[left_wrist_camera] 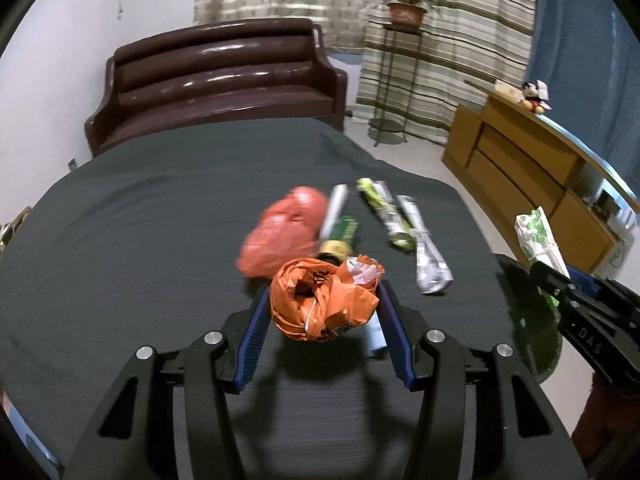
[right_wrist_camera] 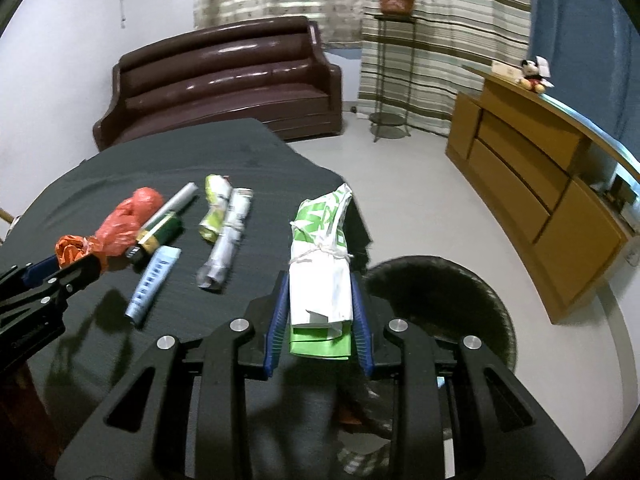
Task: Collect trash
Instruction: 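Carry the white-green wrapper with the right gripper while the left gripper carries the orange bag over the bin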
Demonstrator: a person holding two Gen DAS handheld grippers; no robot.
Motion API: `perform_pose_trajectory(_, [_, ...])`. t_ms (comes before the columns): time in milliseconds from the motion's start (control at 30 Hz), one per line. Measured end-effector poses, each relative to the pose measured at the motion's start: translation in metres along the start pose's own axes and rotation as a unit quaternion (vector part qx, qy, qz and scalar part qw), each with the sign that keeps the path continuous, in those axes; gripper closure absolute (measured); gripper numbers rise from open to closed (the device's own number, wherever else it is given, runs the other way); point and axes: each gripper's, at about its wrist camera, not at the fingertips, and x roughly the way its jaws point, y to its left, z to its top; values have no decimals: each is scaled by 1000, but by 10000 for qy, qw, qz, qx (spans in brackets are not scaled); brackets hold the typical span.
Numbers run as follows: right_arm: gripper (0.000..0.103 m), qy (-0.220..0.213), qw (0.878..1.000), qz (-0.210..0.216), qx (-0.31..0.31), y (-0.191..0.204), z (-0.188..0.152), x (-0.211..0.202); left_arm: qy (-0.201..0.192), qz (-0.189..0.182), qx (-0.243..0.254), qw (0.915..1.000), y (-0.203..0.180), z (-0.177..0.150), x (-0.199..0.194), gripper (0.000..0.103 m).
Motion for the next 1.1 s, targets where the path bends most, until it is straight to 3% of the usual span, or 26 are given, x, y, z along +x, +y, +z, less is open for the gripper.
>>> perform_pose_trajectory(400, [74,-56,9987,-384,330,-62,-13,-8,50,-321,480,9983,-69,5,15,50])
perform_pose_trajectory(1100, [74,-20,9945,-685,794,-124,-27,-6,101,-561,1156,9917,-159,7,40,50])
